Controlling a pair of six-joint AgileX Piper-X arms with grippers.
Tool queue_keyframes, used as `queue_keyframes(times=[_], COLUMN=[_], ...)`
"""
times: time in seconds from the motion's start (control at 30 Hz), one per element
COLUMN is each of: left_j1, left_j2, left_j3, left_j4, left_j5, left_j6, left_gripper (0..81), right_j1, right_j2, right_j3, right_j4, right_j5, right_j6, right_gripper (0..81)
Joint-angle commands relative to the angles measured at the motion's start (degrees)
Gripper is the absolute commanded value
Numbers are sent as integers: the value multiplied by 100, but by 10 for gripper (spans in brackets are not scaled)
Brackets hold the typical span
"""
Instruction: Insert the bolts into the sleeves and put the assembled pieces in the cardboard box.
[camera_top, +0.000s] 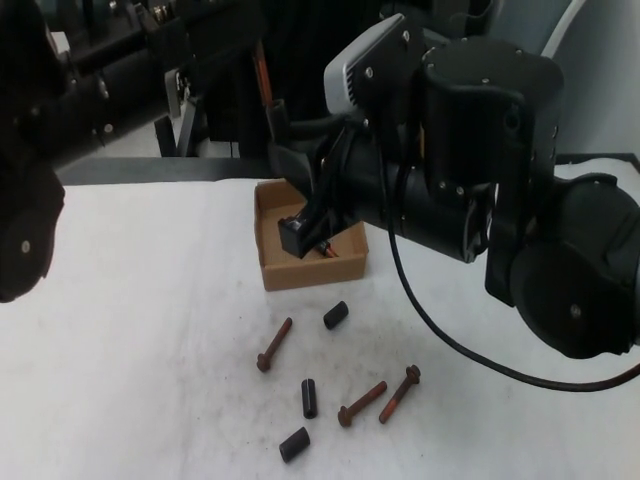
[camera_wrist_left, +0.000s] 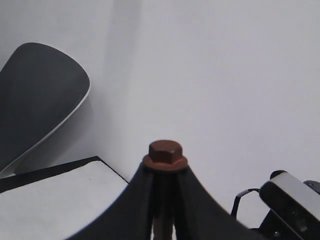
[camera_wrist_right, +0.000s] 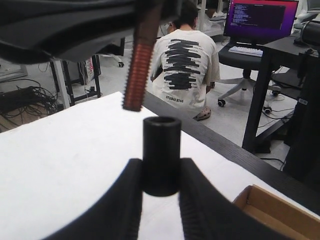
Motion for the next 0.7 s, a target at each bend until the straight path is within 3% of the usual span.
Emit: queue_keyframes(times=[0.0,0.67], left_j1=[21,9], left_j2=[53,141], left_j3=[-20,-20], left_j4=[-66,-276], left_j5=[-89,-133], left_j6=[53,-211], left_gripper=[0,0], right_j1=[-35,-35], right_j2=[-166,-196], right_j3=[-6,-6], right_j4=[-118,-118], right_j5=[-186,-369], right_j6=[34,146], right_gripper=[8,8])
